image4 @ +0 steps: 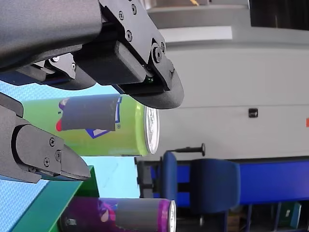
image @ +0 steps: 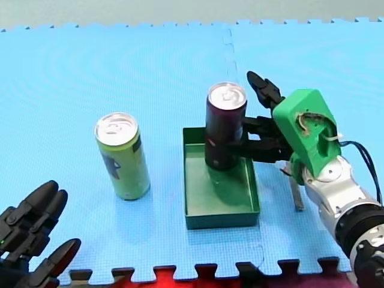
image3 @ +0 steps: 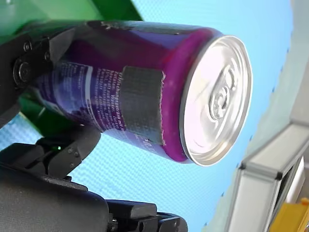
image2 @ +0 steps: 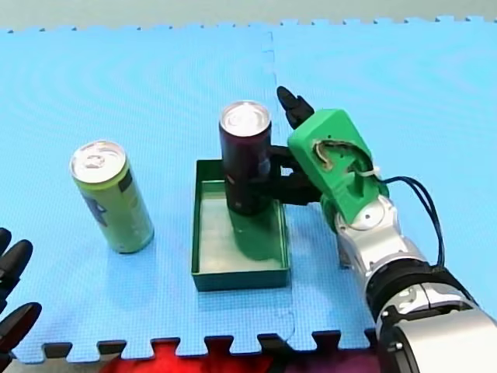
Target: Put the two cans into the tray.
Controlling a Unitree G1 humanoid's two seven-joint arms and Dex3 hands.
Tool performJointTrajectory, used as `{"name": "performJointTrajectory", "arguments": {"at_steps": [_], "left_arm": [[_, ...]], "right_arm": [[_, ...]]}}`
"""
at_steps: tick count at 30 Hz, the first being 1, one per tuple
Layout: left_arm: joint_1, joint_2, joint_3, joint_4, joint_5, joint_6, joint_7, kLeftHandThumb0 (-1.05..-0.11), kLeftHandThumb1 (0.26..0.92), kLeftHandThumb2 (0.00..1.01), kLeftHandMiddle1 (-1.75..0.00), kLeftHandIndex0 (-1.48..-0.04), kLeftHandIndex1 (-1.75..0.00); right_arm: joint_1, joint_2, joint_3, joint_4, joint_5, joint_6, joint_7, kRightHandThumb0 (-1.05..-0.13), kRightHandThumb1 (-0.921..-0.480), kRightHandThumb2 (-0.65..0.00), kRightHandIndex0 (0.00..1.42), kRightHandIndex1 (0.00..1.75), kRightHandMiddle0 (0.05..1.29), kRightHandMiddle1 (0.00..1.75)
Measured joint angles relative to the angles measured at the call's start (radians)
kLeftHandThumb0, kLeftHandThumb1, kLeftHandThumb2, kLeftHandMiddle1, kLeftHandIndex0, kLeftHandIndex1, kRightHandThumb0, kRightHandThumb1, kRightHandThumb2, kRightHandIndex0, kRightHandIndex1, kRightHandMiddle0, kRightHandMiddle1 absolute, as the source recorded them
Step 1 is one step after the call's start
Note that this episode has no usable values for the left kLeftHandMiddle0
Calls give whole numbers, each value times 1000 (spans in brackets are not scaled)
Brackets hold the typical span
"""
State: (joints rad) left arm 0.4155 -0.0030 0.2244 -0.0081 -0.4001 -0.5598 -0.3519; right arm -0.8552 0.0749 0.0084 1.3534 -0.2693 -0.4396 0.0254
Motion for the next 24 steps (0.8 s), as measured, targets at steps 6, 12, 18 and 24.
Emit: {"name": "performJointTrajectory", "arguments": {"at_steps": [6,12,18,24], "left_arm": [[-3,-3,-2,0,-3,6,-1,-1048,921,85,0,-656,-1],[-2,-7,-1,-5,-12,24,2,-1048,921,89,0,-656,-1],[-2,-10,-1,-7,-19,31,2,-1048,921,93,0,-660,-2],[-1,-10,1,-13,-28,46,-2,-1048,921,95,0,-658,-1]], "right_arm": [[-3,-13,33,0,-29,1,-28,-939,-723,-9,26,1,87,1],[-2,-26,29,2,-18,9,-14,-930,-717,-1,24,0,87,0],[-3,-48,-4,2,25,9,60,-919,-714,0,16,0,84,0],[-4,-86,-33,1,53,17,105,-910,-706,0,11,0,81,0]]}}
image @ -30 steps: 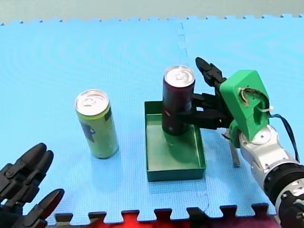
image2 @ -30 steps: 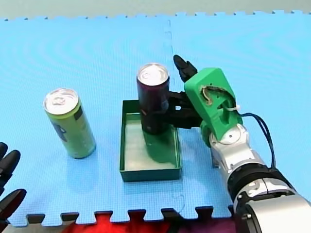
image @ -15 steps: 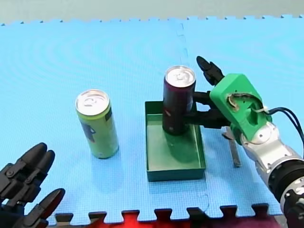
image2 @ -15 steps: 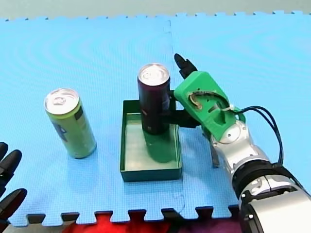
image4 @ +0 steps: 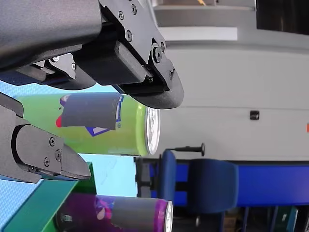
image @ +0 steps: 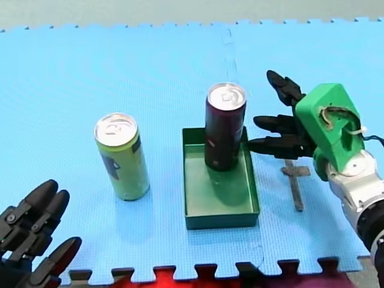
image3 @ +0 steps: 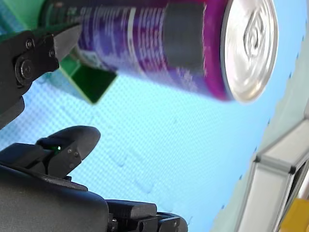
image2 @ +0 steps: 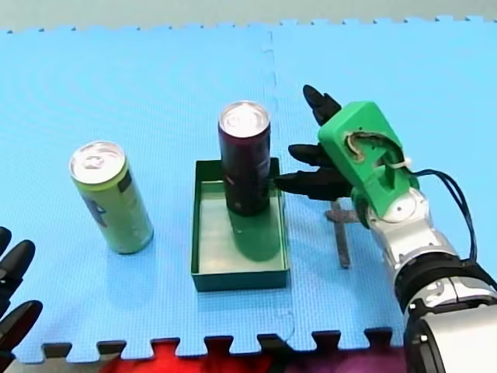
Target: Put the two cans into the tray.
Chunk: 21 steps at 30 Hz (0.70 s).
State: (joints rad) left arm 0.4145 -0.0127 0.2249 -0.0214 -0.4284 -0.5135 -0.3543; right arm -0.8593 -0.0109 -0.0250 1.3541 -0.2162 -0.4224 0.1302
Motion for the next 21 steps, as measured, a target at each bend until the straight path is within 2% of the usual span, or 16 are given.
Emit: {"name": "performJointTrajectory", "arguments": {"at_steps": [3,8,13,17,19,21], "left_arm": [[-1,1,3,0,-7,4,-3,-1048,921,93,0,-658,-1],[-4,3,8,0,-9,8,-3,-1048,921,88,0,-655,0],[-5,6,13,0,-8,12,-5,-1048,921,83,0,-654,0],[-5,9,15,0,-8,15,-8,-1048,921,79,0,-655,-1],[-5,9,16,1,-7,15,-10,-1048,921,78,0,-655,0],[-5,9,16,4,-5,15,-12,-1048,921,77,0,-654,0]], "right_arm": [[0,-15,-11,-1,11,0,12,-903,-703,0,10,0,81,0],[0,-40,-30,-1,21,-4,17,-887,-699,0,9,0,81,0],[3,-88,-34,-7,18,-35,21,-867,-698,0,12,6,75,6],[11,-120,-33,-7,13,-41,12,-858,-697,0,26,12,81,7],[18,-134,-37,-8,17,-55,28,-854,-697,0,34,14,85,7],[29,-147,-54,-11,42,-75,72,-847,-695,0,41,16,88,6]]}}
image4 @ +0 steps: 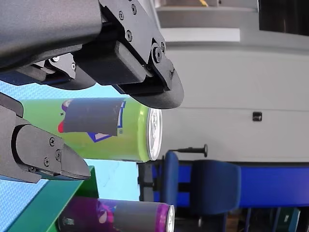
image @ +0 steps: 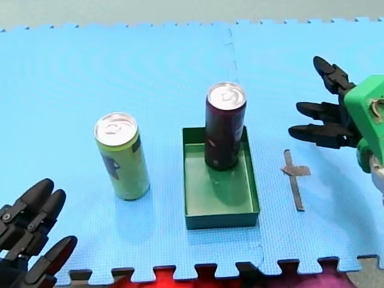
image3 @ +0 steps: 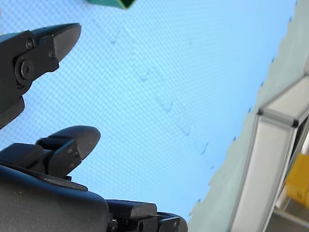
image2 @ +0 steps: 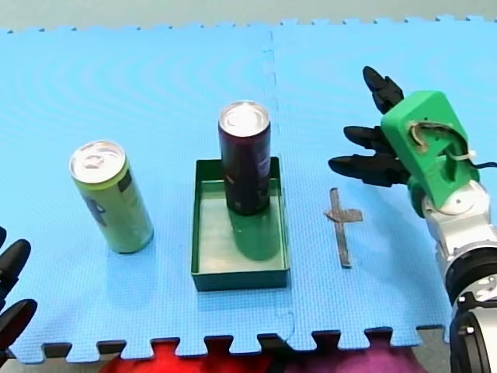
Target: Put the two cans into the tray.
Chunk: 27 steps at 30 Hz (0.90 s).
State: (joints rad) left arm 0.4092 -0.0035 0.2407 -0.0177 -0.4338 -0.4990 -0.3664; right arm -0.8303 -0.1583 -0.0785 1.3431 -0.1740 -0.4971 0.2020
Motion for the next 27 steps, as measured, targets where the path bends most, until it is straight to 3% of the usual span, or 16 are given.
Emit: {"name": "performJointTrajectory", "arguments": {"at_steps": [3,5,8,10,14,16,19,23,27], "left_arm": [[-2,0,1,5,0,0,-3,-1048,921,77,-1,-654,0],[-6,0,4,12,-1,-3,-8,-1048,921,78,-1,-655,0],[-15,0,9,27,0,-10,-10,-1048,921,76,-3,-656,-1],[-22,0,12,35,20,-18,1,-1048,919,66,-5,-657,-1],[-43,0,22,59,88,-31,55,-1048,909,42,-6,-650,0],[-61,2,29,80,120,-42,84,-1048,902,30,-7,-644,0],[-103,8,43,123,186,-67,143,-1048,888,16,-7,-627,0],[-174,21,65,192,251,-81,229,-1036,745,0,-7,-582,0],[-247,24,75,259,258,-87,274,-1019,676,0,-4,-563,0]], "right_arm": [[20,-13,-45,-8,67,-25,98,-833,-690,0,55,21,93,7],[45,-19,-74,-18,110,-47,152,-821,-685,0,65,24,98,8],[94,-22,-105,-25,153,-66,201,-803,-681,0,103,38,106,9],[119,-22,-116,-28,172,-72,221,-790,-679,0,126,44,116,11],[147,-21,-133,-29,195,-71,240,-766,-674,0,177,58,157,26],[153,-21,-138,-30,201,-64,240,-746,-672,0,297,71,269,35],[162,-19,-143,-32,208,-62,235,-727,-672,0,368,60,331,27],[177,-8,-142,-33,208,-65,214,-716,-669,0,401,51,357,21],[185,6,-142,-33,209,-62,209,-703,-663,0,426,44,374,18]]}}
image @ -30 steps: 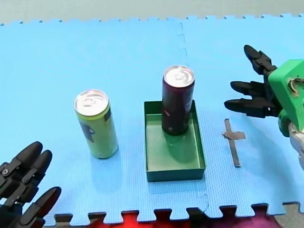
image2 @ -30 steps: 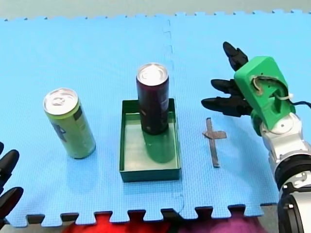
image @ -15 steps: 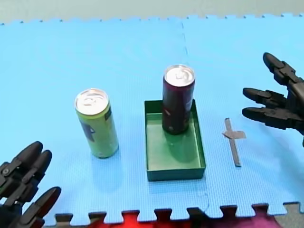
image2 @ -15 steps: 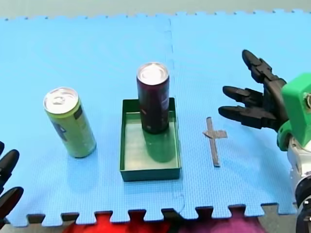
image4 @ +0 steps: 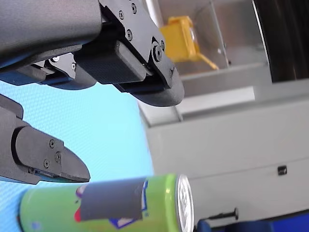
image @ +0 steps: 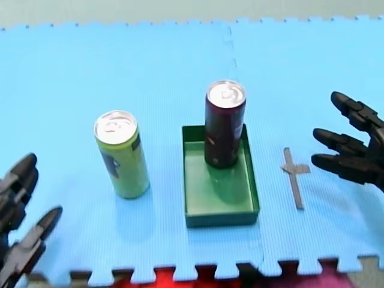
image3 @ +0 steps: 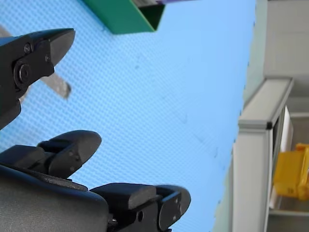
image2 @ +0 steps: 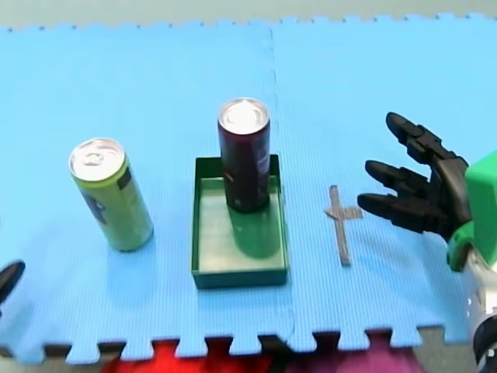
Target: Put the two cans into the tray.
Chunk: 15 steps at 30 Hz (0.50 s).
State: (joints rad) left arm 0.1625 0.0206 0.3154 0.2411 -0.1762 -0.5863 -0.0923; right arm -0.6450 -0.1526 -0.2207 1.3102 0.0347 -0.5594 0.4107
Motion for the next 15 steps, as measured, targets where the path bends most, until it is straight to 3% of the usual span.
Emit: {"name": "performJointTrajectory", "arguments": {"at_steps": [7,15], "left_arm": [[-110,28,12,167,-1,-17,2,-1006,632,-1,0,-466,0],[-206,66,22,351,-7,-66,-32,-903,584,0,-2,-461,-1]], "right_arm": [[1,19,-2,0,3,13,2,-688,-652,0,458,31,392,10],[1,35,-2,1,3,18,2,-691,-646,0,485,23,403,7]]}}
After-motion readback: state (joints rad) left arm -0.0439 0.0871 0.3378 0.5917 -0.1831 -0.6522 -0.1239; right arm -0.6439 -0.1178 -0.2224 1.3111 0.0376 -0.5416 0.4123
